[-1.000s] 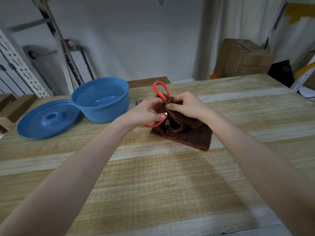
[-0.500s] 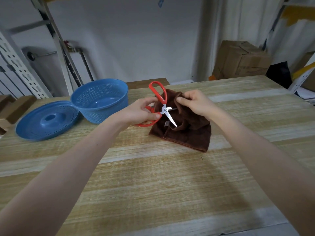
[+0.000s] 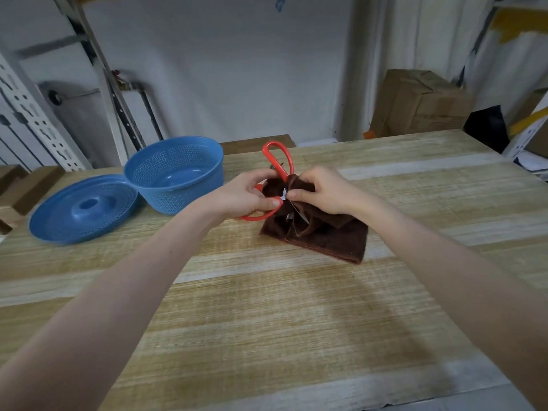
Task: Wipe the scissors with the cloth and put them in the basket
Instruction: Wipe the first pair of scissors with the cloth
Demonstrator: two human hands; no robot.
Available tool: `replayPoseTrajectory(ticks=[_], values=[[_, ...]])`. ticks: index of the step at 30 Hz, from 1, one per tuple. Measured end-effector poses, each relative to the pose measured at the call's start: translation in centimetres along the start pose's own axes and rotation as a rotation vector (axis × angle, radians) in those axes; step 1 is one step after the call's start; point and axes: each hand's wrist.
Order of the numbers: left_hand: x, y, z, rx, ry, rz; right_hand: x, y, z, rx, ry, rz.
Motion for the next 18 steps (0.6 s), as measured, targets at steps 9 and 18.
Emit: replayPoseTrajectory(ticks=[9,18], values=[[1.1,0.9,0.2,-0.037,-0.001,-0.006,0.7,-0.5,0.3,0.106,-0.104,-0.042],[0.5,0.9,0.7,-0.065,-0.014,-0.007,0.0,0.2,1.2,0.213,-0.108,-0.074]])
Point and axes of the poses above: each hand's wrist, its own x-axis towards the middle knuckle, its own z-axis out of the back of the hand, y = z × x, and after that the axes turned 4 degrees about y, right-handed
